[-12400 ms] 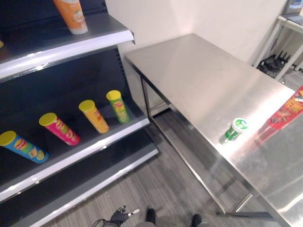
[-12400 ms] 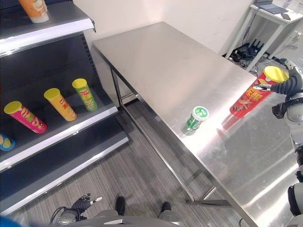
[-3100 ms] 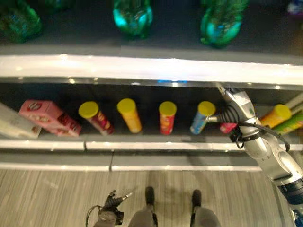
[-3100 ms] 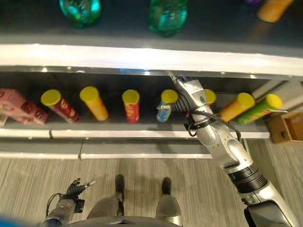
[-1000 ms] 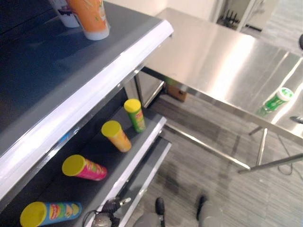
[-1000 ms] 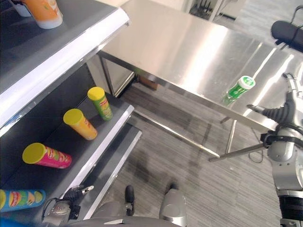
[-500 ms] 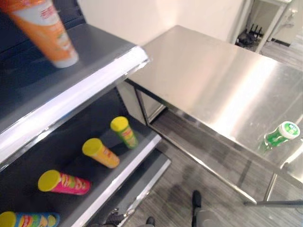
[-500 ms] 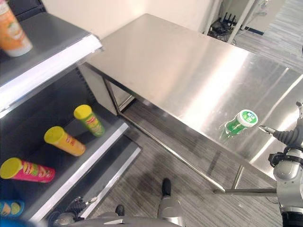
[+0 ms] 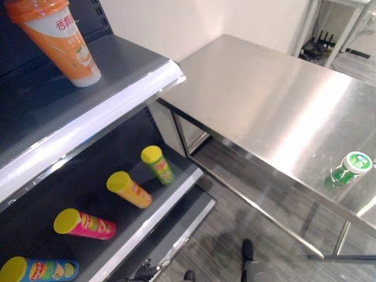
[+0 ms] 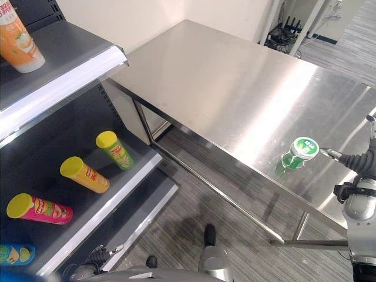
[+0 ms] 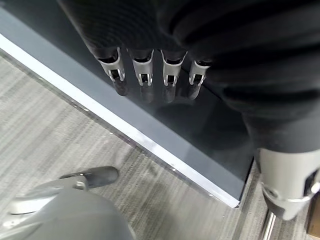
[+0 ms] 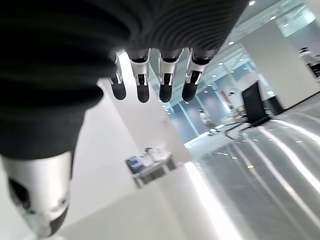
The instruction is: Put the goods on the table back onto the shelves and tidy them up.
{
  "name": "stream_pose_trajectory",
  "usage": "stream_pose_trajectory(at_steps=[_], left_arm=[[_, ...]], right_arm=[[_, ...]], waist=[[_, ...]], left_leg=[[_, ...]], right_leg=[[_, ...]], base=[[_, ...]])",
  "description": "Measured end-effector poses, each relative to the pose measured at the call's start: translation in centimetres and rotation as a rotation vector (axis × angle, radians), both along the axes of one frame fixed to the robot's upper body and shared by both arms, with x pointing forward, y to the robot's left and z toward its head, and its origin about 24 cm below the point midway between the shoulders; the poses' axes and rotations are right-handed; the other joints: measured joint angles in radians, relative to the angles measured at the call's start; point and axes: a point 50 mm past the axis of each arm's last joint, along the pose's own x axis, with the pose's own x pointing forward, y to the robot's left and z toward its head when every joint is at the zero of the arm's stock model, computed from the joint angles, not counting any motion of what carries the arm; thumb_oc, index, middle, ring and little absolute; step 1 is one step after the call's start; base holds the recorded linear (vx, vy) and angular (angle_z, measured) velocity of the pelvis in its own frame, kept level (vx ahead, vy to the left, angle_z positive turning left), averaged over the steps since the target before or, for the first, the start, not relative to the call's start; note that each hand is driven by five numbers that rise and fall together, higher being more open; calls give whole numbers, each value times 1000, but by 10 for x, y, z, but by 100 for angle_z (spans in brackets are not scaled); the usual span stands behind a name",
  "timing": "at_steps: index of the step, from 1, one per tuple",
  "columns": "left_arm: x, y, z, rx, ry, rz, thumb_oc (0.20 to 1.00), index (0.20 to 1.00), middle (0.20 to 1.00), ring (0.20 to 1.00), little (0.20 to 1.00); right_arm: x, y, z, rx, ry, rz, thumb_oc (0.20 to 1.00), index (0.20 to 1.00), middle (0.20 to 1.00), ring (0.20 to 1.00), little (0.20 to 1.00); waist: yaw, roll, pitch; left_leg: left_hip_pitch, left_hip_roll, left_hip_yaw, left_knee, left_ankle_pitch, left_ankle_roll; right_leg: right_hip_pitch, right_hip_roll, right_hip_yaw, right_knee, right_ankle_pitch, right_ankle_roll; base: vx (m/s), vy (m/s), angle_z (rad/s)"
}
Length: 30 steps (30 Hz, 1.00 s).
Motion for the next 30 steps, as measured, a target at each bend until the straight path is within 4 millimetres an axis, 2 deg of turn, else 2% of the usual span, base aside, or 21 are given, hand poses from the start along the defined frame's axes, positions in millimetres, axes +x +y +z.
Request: stream_pose_trajectory(at_steps=[3,12,20,28,30], left_arm=[[1,0,0,-1,-3,-2,1000,1000,1000,1000,1000],[6,-1,1,-6,-17,-9,1000,1000,1000,1000,1000],[7,0,2,-6,-18,-10,1000,1000,1000,1000,1000],[9,0,2,-5,-28,-14,1000,1000,1000,1000,1000],[10,1,3,-6,-29,-18,1000,1000,1000,1000,1000]], right_arm=[[0,8,3,36,-59,52,1000,1000,1000,1000,1000],[0,17,-1,57,-10,132,1000,1000,1000,1000,1000],[2,24,-10,89,64,204,1000,1000,1000,1000,1000],[-1,29,-31,146,190,273,1000,1000,1000,1000,1000],[-1,29,-42,162,255,280,1000,1000,1000,1000,1000]], waist=[[1,-2,-1],[-1,-5,-2],[-2,-35,-18],[-7,-44,-19],[-1,-49,-19]], left_leg=[[1,-2,-1,1,3,3],[10,-16,3,-16,8,10],[10,-20,7,-17,10,12],[11,-21,16,-18,10,13],[11,-21,24,-18,10,13]], right_leg=[[0,-1,-1,3,7,-3],[0,-16,2,3,14,3],[-4,-19,7,3,15,5],[-8,-18,13,3,15,6],[-13,-17,21,3,15,6]], base=[[-3,11,0],[-2,7,0],[-1,2,0],[-7,7,-2],[-17,-1,-11]])
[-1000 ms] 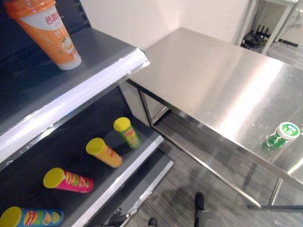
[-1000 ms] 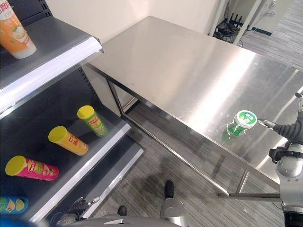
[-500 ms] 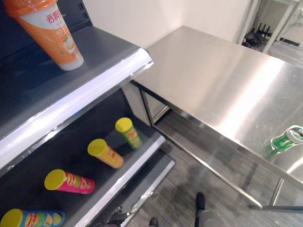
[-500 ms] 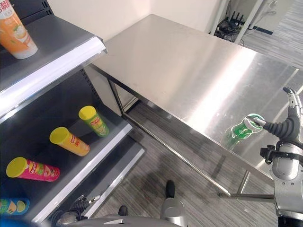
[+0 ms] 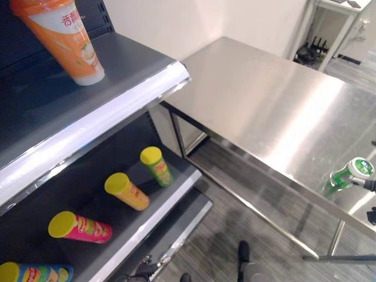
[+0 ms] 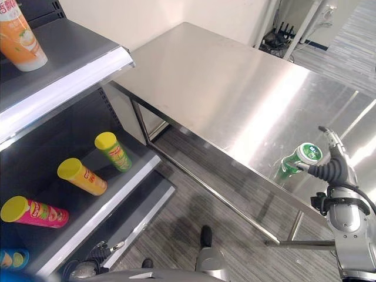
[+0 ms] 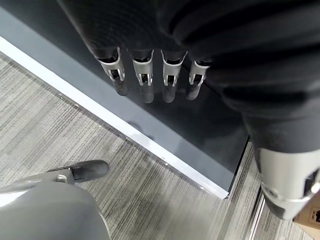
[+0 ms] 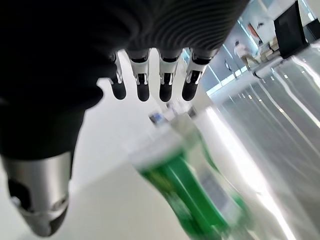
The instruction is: Put the goods on the table back onto the shelves and tidy them up.
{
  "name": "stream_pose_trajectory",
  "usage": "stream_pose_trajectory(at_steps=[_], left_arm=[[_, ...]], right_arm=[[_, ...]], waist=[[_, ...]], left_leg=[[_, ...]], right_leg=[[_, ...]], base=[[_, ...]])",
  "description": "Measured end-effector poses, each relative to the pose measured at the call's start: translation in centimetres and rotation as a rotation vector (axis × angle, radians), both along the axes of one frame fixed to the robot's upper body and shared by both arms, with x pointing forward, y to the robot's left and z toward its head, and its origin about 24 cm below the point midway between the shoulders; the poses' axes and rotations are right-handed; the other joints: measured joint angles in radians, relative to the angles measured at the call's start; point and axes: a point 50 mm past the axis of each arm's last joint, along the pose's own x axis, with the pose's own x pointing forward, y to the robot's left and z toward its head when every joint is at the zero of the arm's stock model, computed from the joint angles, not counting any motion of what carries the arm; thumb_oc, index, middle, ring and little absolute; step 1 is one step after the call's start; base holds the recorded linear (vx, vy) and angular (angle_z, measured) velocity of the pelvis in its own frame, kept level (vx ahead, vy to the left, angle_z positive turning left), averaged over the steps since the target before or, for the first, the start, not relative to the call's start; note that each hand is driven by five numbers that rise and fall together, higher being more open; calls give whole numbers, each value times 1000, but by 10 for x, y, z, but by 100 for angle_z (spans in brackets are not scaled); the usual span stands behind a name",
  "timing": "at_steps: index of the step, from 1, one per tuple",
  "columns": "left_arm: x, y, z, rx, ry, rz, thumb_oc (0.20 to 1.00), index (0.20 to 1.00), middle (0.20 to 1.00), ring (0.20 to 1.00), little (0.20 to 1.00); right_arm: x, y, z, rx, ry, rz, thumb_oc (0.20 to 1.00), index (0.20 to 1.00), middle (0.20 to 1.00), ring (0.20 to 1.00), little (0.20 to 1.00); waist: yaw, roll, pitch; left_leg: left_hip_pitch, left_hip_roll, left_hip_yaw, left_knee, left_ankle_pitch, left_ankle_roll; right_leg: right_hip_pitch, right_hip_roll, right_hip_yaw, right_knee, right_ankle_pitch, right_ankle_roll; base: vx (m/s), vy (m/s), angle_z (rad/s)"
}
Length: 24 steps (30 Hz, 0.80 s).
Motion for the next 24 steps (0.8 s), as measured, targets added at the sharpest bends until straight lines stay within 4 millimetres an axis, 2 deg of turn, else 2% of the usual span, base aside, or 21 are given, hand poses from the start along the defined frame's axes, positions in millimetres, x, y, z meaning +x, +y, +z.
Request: stream_pose_trajectory(at_steps=[9,14,15,16,17,24], left_arm=[[0,4,1,9,0,-2,1000,1000,1000,1000,1000],[1,4,1,9,-2,-2,1000,1000,1000,1000,1000],[1,4,1,9,-2,-2,1000,1000,1000,1000,1000],[1,4,1,9,-2,-2,1000,1000,1000,1000,1000],[1,4,1,9,-1,-2,1000,1000,1000,1000,1000],[0,4,1,10,0,-2,1000,1000,1000,1000,1000]], right_arm=[[-9,-4,-11,-29,80,-26,1000,1000,1000,1000,1000],[-8,-4,-10,-44,81,-27,1000,1000,1000,1000,1000],[-8,-4,-10,-44,80,-26,595,595,595,595,595],[-8,-4,-10,-45,79,-26,238,238,238,238,238],[-7,-4,-8,-47,65,-32,200,200,200,200,200],[0,-7,-3,-52,11,-60,200,200,200,200,200]], waist=[[-3,1,0],[-3,2,0],[-3,2,0],[-3,2,0],[-3,3,0],[1,5,0]], left_leg=[[-3,-1,6,-1,0,0],[-3,-1,7,-1,0,0],[-3,-1,7,-1,0,0],[-3,-1,6,-1,0,0],[-3,-1,7,-1,0,0],[-3,-1,6,-1,0,0]], right_leg=[[-9,0,8,0,2,1],[-9,0,8,-1,2,1],[-9,0,8,-1,2,1],[-9,0,8,-1,2,1],[-9,0,8,-1,2,1],[-8,-1,6,-3,2,2]], base=[[-3,-3,-3],[0,0,0],[0,0,0],[0,0,0],[0,0,0],[0,0,0]])
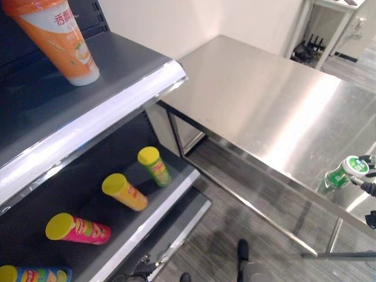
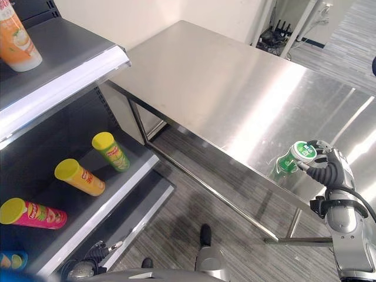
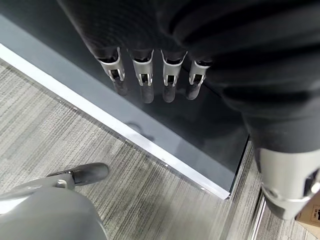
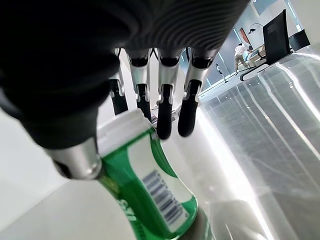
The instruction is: Put the goods on the table back onto the shelves and tidy them up.
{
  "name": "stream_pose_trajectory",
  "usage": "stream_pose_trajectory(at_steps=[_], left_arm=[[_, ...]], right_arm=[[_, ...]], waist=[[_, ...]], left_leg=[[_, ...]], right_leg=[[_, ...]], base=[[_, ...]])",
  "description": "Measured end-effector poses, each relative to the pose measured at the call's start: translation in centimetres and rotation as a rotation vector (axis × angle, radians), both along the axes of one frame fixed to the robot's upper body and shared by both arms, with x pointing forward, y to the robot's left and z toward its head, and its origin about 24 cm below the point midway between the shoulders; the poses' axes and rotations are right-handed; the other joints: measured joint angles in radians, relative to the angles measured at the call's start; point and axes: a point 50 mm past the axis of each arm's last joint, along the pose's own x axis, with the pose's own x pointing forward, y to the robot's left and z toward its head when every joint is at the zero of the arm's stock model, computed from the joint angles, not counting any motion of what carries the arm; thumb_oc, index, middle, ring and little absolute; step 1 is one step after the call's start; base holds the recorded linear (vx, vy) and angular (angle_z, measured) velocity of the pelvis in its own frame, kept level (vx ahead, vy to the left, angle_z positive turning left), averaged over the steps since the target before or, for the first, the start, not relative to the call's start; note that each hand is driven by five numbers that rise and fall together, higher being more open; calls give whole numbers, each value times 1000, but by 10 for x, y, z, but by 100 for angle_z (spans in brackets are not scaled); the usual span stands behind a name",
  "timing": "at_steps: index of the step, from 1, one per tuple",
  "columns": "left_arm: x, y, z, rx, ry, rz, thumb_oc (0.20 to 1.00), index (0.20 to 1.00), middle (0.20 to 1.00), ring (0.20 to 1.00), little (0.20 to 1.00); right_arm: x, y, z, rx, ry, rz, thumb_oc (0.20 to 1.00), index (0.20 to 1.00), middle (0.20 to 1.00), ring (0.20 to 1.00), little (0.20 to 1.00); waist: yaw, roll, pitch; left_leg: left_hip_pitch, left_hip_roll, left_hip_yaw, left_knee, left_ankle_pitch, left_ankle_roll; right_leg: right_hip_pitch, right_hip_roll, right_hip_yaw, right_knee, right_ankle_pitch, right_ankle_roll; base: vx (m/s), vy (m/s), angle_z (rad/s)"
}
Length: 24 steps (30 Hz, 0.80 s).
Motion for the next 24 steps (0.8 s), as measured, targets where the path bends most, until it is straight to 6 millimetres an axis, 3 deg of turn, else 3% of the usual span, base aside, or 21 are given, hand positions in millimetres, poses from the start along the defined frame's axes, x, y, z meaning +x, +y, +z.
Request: stream_pose_trajectory(at_steps=[15,19,21,24], left_arm=[[-2,0,0,0,5,2,1000,1000,1000,1000,1000],[-3,1,-1,2,7,6,1000,1000,1000,1000,1000],[-5,2,-1,3,9,16,1000,1000,1000,1000,1000],[-1,2,1,4,-4,16,1000,1000,1000,1000,1000]], right_arm=[[2,-3,4,-64,-4,-34,200,200,200,200,200],[4,-9,27,-111,-107,-67,200,200,200,200,200],[10,-7,51,-154,-209,-60,200,200,200,200,200],[16,-4,69,-195,-294,-42,200,200,200,200,200]], waist=[[0,12,3],[1,15,2],[1,16,2],[9,19,0]], left_leg=[[2,0,-1,-1,0,0],[3,0,-2,-1,0,0],[4,-1,1,0,0,0],[4,1,0,1,0,0]], right_leg=[[3,-1,-3,0,0,0],[4,-1,-4,0,0,0],[3,0,1,0,0,0],[5,1,2,0,1,-1]], base=[[0,0,0],[0,0,0],[-3,-18,-4],[1,-25,1]])
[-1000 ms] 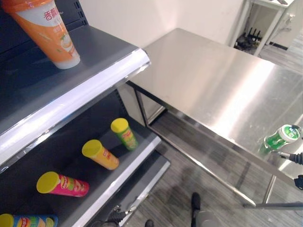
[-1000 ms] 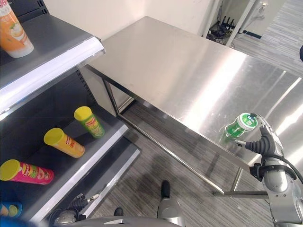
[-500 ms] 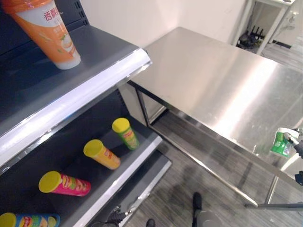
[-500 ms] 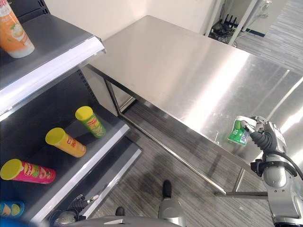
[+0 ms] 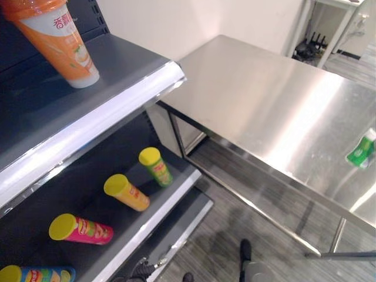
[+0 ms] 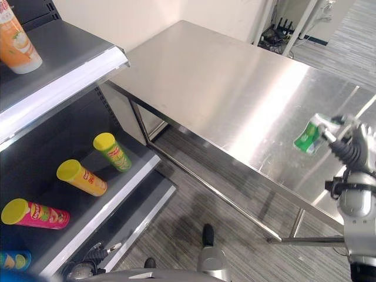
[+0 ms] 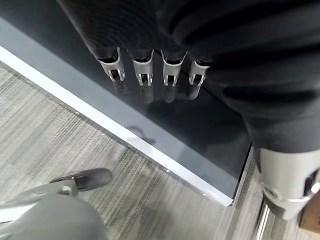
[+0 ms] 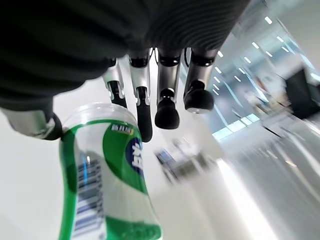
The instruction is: Put the goods on the table back onto the shelves and tidy them up.
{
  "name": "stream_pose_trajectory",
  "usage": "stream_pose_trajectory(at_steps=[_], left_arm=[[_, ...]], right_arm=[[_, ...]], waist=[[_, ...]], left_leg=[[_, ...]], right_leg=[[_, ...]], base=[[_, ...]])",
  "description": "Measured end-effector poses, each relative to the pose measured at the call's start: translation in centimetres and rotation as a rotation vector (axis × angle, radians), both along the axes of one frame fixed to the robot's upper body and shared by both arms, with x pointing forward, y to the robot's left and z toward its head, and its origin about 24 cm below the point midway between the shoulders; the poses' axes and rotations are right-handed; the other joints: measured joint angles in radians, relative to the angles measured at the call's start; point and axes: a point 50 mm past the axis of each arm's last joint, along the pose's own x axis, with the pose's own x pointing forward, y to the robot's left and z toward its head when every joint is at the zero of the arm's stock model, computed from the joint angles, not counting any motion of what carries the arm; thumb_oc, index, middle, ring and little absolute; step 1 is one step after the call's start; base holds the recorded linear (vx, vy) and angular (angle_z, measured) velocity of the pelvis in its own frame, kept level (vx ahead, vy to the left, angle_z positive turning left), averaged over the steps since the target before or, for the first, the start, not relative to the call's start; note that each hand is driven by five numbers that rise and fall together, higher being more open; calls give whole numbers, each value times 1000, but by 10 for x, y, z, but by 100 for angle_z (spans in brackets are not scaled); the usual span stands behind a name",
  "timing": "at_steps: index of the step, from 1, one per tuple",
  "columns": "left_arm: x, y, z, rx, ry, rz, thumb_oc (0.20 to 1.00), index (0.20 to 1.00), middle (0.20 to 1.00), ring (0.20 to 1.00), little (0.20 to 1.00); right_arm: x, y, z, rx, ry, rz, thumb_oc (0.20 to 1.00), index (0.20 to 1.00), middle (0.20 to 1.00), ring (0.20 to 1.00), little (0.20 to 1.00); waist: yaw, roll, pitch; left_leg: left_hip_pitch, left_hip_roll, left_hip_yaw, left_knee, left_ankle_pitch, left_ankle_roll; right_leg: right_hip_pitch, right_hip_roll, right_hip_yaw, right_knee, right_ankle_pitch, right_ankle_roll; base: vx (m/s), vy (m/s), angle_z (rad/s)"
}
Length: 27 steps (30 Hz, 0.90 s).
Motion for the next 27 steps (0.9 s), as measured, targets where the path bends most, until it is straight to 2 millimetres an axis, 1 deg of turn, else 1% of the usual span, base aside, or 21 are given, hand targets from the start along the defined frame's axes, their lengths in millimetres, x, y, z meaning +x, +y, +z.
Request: stream_pose_trajectory(at_steps=[1,2,6,8,9,11,13,20,27], left_arm=[[0,1,0,1,-1,6,1000,1000,1000,1000,1000],[0,1,0,1,-1,8,1000,1000,1000,1000,1000],[-2,2,0,7,1,18,1000,1000,1000,1000,1000],[-5,2,-1,7,13,21,1000,1000,1000,1000,1000],[-6,2,-1,7,15,21,1000,1000,1000,1000,1000],[-6,2,-1,7,14,21,1000,1000,1000,1000,1000],[-5,2,-1,7,12,20,1000,1000,1000,1000,1000],[-3,2,0,9,6,20,1000,1000,1000,1000,1000],[-2,2,0,8,3,18,1000,1000,1000,1000,1000]], right_arm=[[3,4,12,-31,-38,17,200,200,200,200,200],[4,4,17,-51,-49,23,200,200,200,200,200],[7,5,30,-88,-97,24,200,200,200,200,200],[9,7,40,-123,-129,27,200,200,200,200,200],[11,9,49,-153,-149,29,200,200,200,200,200],[12,10,54,-165,-167,34,200,200,200,200,200],[13,11,61,-197,-174,39,200,200,200,200,200],[18,21,77,-238,-240,88,200,200,200,200,200],[18,22,79,-251,-247,91,200,200,200,200,200]], waist=[[5,3,0],[12,5,-1],[21,5,-2],[25,7,-3],[28,8,-3],[31,8,-3],[44,10,-4],[47,11,-4],[47,13,-6]], left_leg=[[0,0,0,0,0,0],[0,1,0,1,0,0],[0,2,-8,2,0,0],[-1,1,-20,2,1,0],[0,3,-26,3,1,0],[0,3,-27,3,1,0],[1,2,-28,3,1,0],[0,4,-35,9,1,0],[-8,5,-70,19,1,-1]], right_leg=[[0,0,0,-1,0,0],[1,0,-2,-1,0,0],[7,0,-10,-1,0,0],[13,-3,-22,-2,-1,1],[17,-3,-27,-2,-1,1],[18,-2,-29,-1,-1,1],[19,-3,-30,2,-1,1],[26,-3,-35,1,-2,2],[44,-7,-68,2,-13,3]], base=[[-3,-31,1],[2,-39,0],[5,-30,6],[8,-29,16],[5,-23,13],[3,-10,4],[0,0,0],[23,-37,3],[30,-26,14]])
